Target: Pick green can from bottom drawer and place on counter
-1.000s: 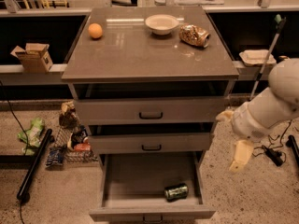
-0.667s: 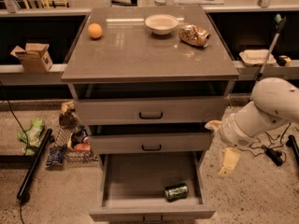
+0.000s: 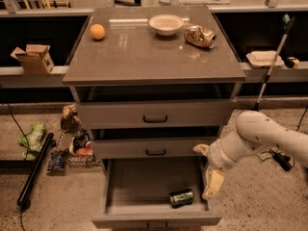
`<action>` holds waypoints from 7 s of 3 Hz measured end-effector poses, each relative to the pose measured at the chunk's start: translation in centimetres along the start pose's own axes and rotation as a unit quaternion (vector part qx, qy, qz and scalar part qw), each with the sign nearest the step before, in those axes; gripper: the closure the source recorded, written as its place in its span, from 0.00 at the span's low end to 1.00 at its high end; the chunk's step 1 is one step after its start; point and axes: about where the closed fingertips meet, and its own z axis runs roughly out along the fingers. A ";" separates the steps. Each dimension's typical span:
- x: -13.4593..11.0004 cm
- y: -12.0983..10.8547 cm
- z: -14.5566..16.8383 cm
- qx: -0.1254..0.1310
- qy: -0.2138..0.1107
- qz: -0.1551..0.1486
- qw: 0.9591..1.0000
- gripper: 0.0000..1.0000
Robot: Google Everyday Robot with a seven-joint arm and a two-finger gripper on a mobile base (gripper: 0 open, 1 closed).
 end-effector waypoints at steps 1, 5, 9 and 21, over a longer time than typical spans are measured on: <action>0.0 0.0 0.0 0.000 0.000 0.000 1.000 0.00; 6.0 -7.7 12.3 0.006 -0.022 -0.109 0.994 0.00; 11.4 -10.9 19.9 0.008 0.020 -0.128 0.991 0.00; 22.2 -12.7 31.1 0.046 -0.047 -0.062 0.996 0.87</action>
Offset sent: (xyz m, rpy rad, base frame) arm 0.0249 0.0017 -0.0292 -0.0123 -0.1036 0.0621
